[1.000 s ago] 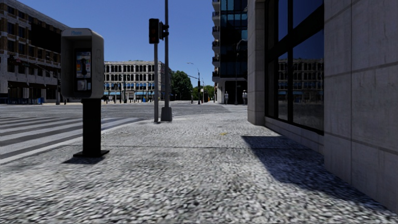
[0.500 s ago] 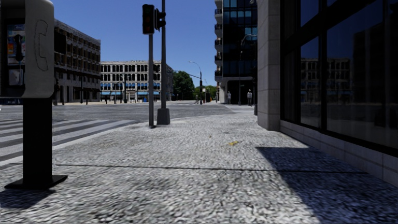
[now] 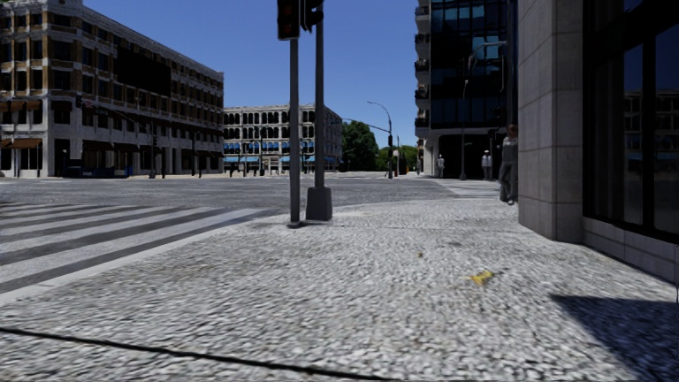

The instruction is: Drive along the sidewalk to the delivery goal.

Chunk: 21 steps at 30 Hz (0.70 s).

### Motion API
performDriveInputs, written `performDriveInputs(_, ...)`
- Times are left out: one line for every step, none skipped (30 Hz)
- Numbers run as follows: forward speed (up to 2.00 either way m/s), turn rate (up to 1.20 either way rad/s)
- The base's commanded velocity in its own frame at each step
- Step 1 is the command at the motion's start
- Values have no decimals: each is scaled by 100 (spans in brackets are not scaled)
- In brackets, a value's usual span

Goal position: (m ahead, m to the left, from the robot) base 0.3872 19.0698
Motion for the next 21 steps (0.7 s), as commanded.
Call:
performDriveInputs(187, 48)
performDriveInputs(182, 48)
performDriveInputs(175, 48)
performDriveInputs(175, 48)
performDriveInputs(167, 48)
performDriveInputs(165, 48)
performDriveInputs(165, 48)
performDriveInputs(165, 48)
performDriveInputs(165, 48)
performDriveInputs(165, 48)
performDriveInputs(165, 48)
performDriveInputs(165, 48)
performDriveInputs(164, 48)
performDriveInputs(164, 48)
performDriveInputs(164, 48)
performDriveInputs(164, 48)
performDriveInputs(164, 48)
performDriveInputs(164, 48)
performDriveInputs(164, 50)
performDriveInputs(164, 52)
performDriveInputs(164, 52)
